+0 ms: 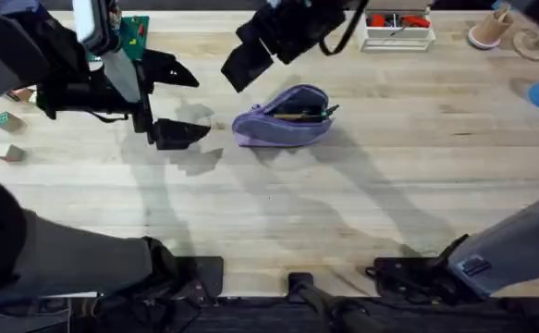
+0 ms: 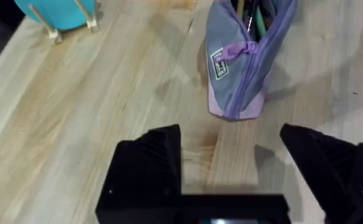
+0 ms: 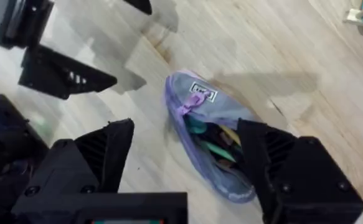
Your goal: Unzip the bag, pick up the pens from the table one at a time and place them inside, then zip the bag closed.
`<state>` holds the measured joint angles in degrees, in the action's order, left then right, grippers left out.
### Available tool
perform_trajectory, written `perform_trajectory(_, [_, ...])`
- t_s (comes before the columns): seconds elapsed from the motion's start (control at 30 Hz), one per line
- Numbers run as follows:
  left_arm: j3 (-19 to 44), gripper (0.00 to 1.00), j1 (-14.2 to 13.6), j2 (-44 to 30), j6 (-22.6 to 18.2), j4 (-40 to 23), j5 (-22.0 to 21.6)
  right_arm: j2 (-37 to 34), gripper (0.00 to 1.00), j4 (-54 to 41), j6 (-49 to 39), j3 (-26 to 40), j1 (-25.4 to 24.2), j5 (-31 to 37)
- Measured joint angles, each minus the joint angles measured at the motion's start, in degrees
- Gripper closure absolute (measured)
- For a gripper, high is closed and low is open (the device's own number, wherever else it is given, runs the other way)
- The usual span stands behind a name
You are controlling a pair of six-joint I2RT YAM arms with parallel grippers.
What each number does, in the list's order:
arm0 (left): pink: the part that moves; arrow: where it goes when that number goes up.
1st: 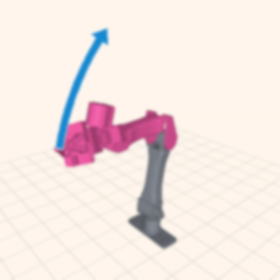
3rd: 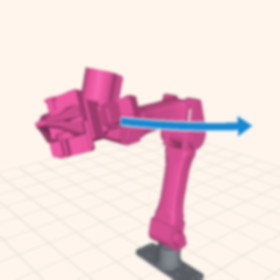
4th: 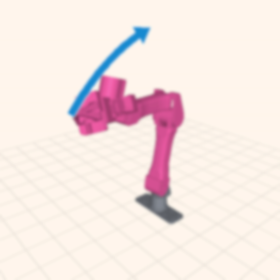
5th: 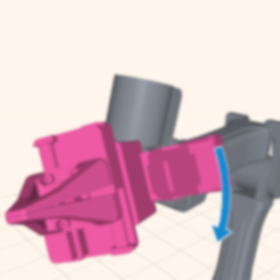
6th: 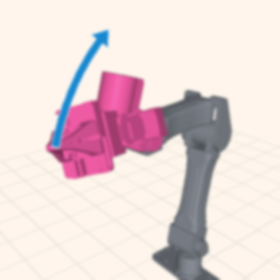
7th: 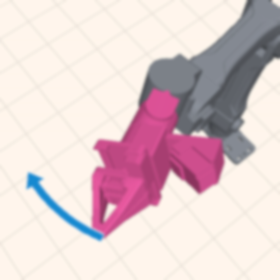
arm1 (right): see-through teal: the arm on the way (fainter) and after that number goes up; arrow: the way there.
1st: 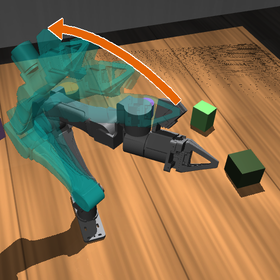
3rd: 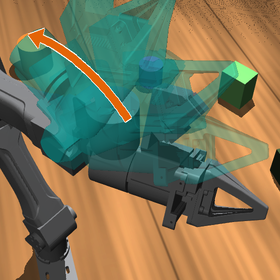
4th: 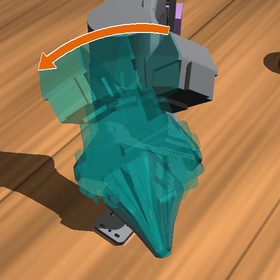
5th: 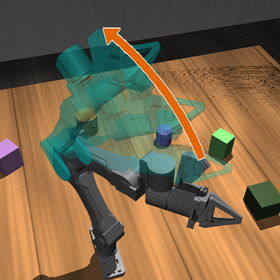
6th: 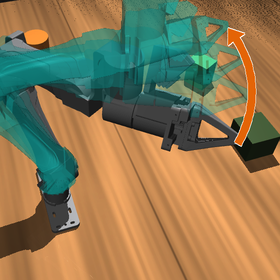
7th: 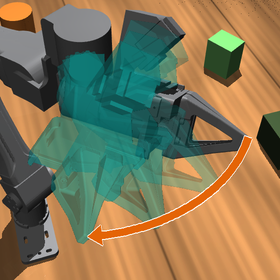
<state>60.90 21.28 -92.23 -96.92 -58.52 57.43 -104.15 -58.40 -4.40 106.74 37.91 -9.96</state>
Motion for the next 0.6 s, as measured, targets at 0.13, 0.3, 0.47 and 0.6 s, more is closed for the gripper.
perform_trajectory(0.13, [0.0, 0.007, 0.0, -1.2, -0.1, 0.1, 0.0, -1.7, 0.005, 1.6, 0.2, 0.0, 0.0, 0.1])
perform_trajectory(0.3, [0.0, 0.007, 0.0, -1.2, -0.2, 0.2, 0.0, -4.6, 0.005, 1.9, 1.3, 0.3, 0.0, 0.1])
perform_trajectory(0.47, [0.0, 0.006, 0.0, -1.2, -0.2, 0.3, 0.0, -9.3, 0.005, 3.3, 2.8, 0.3, 0.0, 0.1])
perform_trajectory(0.6, [0.0, 0.008, 0.0, -1.2, -0.2, 0.3, 0.0, -12.7, 0.005, 4.3, 3.4, 0.3, 0.0, 0.2])
